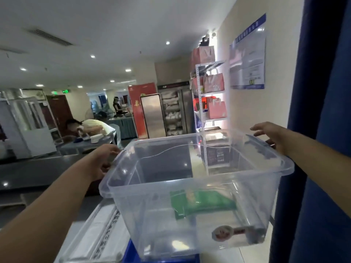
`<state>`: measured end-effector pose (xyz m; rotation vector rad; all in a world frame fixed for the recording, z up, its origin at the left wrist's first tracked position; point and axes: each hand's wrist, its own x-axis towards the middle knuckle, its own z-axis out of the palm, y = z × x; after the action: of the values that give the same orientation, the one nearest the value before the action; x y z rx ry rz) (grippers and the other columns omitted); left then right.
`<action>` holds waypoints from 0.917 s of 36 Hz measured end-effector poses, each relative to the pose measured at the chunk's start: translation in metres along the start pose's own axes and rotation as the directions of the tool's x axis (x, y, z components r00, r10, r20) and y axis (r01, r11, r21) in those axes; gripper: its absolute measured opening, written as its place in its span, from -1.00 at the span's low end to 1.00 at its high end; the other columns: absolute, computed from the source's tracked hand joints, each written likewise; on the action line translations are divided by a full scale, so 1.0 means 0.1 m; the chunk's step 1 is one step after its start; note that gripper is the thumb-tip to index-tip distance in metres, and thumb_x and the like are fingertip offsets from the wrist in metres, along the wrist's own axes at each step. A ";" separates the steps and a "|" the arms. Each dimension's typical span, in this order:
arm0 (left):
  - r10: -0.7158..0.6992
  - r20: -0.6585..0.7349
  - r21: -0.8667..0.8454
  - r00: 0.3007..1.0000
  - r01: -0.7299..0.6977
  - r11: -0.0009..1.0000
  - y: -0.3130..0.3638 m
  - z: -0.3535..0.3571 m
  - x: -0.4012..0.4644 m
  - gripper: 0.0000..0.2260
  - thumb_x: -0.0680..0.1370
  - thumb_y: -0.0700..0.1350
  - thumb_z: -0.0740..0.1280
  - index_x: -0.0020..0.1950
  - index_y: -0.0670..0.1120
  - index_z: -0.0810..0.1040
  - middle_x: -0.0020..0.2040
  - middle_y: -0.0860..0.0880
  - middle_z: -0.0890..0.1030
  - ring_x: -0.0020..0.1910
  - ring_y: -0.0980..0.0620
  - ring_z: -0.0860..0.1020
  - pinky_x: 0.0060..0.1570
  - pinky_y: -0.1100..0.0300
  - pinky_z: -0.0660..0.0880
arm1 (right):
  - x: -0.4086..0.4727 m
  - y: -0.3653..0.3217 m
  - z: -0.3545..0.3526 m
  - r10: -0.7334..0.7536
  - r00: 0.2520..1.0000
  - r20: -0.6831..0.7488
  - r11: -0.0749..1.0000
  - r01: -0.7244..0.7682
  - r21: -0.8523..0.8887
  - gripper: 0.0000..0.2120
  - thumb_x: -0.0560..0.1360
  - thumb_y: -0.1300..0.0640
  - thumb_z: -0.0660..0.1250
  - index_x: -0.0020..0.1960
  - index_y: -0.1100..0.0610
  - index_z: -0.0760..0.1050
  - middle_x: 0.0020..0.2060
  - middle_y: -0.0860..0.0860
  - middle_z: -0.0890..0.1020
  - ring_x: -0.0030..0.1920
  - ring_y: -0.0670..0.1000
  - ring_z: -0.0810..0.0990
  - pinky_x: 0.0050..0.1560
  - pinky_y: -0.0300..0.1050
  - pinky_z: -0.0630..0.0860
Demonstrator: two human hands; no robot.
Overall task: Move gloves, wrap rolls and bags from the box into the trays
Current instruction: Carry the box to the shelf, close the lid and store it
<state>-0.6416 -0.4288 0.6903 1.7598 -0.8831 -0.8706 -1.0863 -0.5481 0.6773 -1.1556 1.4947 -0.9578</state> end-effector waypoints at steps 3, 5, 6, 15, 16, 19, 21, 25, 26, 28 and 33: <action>0.042 0.025 0.021 0.999 -0.042 0.999 0.16 0.20 0.32 -0.85 0.54 -0.06 0.28 -0.20 -0.10 0.50 -0.22 -0.11 0.47 -0.31 -0.05 0.38 -0.35 0.14 0.32 | 0.30 -0.06 -0.13 0.032 0.999 -0.028 0.999 -0.032 0.006 -0.58 0.46 -0.11 0.30 0.18 0.17 0.49 0.05 0.26 0.52 -0.02 0.24 0.51 -0.20 -0.01 0.50; 0.065 0.033 0.035 0.997 -0.066 0.997 0.28 0.31 0.55 -0.84 0.55 -0.07 0.27 -0.20 -0.09 0.48 -0.27 -0.11 0.44 -0.35 -0.06 0.37 -0.39 0.14 0.29 | 0.47 -0.10 -0.20 0.044 0.998 -0.047 0.999 -0.043 0.015 -0.57 0.45 -0.10 0.29 0.17 0.17 0.49 0.06 0.26 0.53 -0.01 0.25 0.52 -0.19 0.01 0.50; 0.074 0.045 0.037 0.996 -0.076 0.996 0.35 0.36 0.66 -0.85 0.55 -0.07 0.27 -0.19 -0.09 0.48 -0.29 -0.13 0.45 -0.37 -0.06 0.38 -0.40 0.14 0.28 | 0.53 -0.13 -0.23 0.049 0.997 -0.056 0.999 -0.048 0.026 -0.58 0.45 -0.10 0.29 0.17 0.18 0.48 0.06 0.26 0.54 0.01 0.26 0.53 -0.17 0.02 0.51; 0.214 0.098 0.025 0.972 -0.218 0.976 1.14 0.96 1.61 -0.84 0.57 -0.09 0.24 -0.18 -0.12 0.49 -0.12 -0.15 0.49 -0.24 -0.06 0.44 -0.24 0.11 0.37 | 1.32 -0.57 -0.70 0.043 0.992 -0.120 0.978 -0.017 0.209 -0.54 0.47 -0.06 0.31 0.25 0.22 0.48 0.08 0.20 0.56 -0.06 0.20 0.56 -0.07 0.06 0.53; 0.217 0.107 0.034 0.970 -0.221 0.975 1.20 1.06 1.69 -0.85 0.56 -0.08 0.25 -0.13 -0.13 0.51 -0.11 -0.15 0.50 -0.22 -0.08 0.46 -0.23 0.11 0.38 | 1.43 -0.61 -0.74 0.052 0.991 -0.122 0.977 -0.025 0.210 -0.53 0.47 -0.07 0.31 0.26 0.22 0.48 0.08 0.20 0.56 -0.09 0.19 0.55 -0.10 0.04 0.52; 0.202 0.135 0.051 0.970 -0.210 0.976 1.33 1.35 1.96 -0.79 0.54 -0.05 0.26 0.08 -0.13 0.54 -0.01 -0.21 0.55 -0.14 -0.14 0.51 -0.21 0.09 0.44 | 1.78 -0.71 -0.84 0.064 0.991 -0.118 0.979 -0.039 0.202 -0.52 0.46 -0.10 0.31 0.25 0.17 0.50 0.11 0.20 0.54 -0.09 0.19 0.55 -0.11 0.04 0.52; 0.176 0.142 0.056 0.974 -0.185 0.981 1.39 1.56 2.15 -0.79 0.53 -0.03 0.26 0.08 -0.11 0.54 -0.03 -0.23 0.57 -0.16 -0.17 0.52 -0.21 0.07 0.46 | 2.07 -0.73 -0.93 0.071 0.994 -0.087 0.969 -0.048 0.243 -0.52 0.45 -0.11 0.32 0.25 0.16 0.49 0.17 0.22 0.52 -0.04 0.20 0.55 -0.06 0.05 0.53; 0.096 0.151 0.060 0.984 -0.106 0.993 1.45 2.06 2.54 -0.84 0.55 -0.03 0.27 -0.03 -0.12 0.52 -0.20 -0.21 0.51 -0.27 -0.14 0.45 -0.25 0.08 0.41 | 2.76 -0.71 -1.12 0.086 0.995 -0.046 0.969 -0.072 0.238 -0.52 0.43 -0.11 0.33 0.26 0.12 0.47 0.21 0.24 0.50 0.15 0.23 0.54 0.11 0.10 0.54; 0.090 0.146 0.057 0.985 -0.099 0.993 1.47 2.19 2.65 -0.84 0.55 -0.04 0.27 -0.04 -0.13 0.52 -0.19 -0.21 0.50 -0.27 -0.13 0.44 -0.24 0.08 0.41 | 2.96 -0.70 -1.17 0.093 0.995 -0.037 0.972 -0.083 0.221 -0.51 0.43 -0.12 0.33 0.26 0.11 0.47 0.21 0.24 0.49 0.13 0.23 0.54 0.07 0.08 0.55; 0.071 0.141 0.052 0.987 -0.079 0.996 1.52 2.46 2.81 -0.83 0.54 -0.03 0.27 -0.06 -0.13 0.53 -0.15 -0.19 0.50 -0.25 -0.12 0.44 -0.23 0.07 0.41 | 3.35 -0.66 -1.26 0.105 0.994 -0.023 0.980 -0.099 0.175 -0.51 0.44 -0.11 0.33 0.28 0.11 0.45 0.21 0.25 0.48 0.01 0.21 0.54 0.00 0.05 0.55; 0.047 0.073 0.082 0.996 -0.053 0.995 1.78 3.12 3.16 -0.85 0.55 -0.03 0.27 -0.10 -0.10 0.51 -0.09 -0.13 0.50 -0.22 -0.09 0.43 -0.26 0.09 0.40 | 4.28 -0.67 -1.55 0.122 0.992 0.042 0.985 -0.126 0.117 -0.49 0.42 -0.13 0.34 0.28 0.10 0.45 0.21 0.25 0.46 0.18 0.28 0.51 0.23 0.18 0.49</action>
<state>-0.7875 -0.8846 0.7116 1.7799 -1.0198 -0.8791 -1.2535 -0.9766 0.6760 -0.9776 1.4441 -0.9242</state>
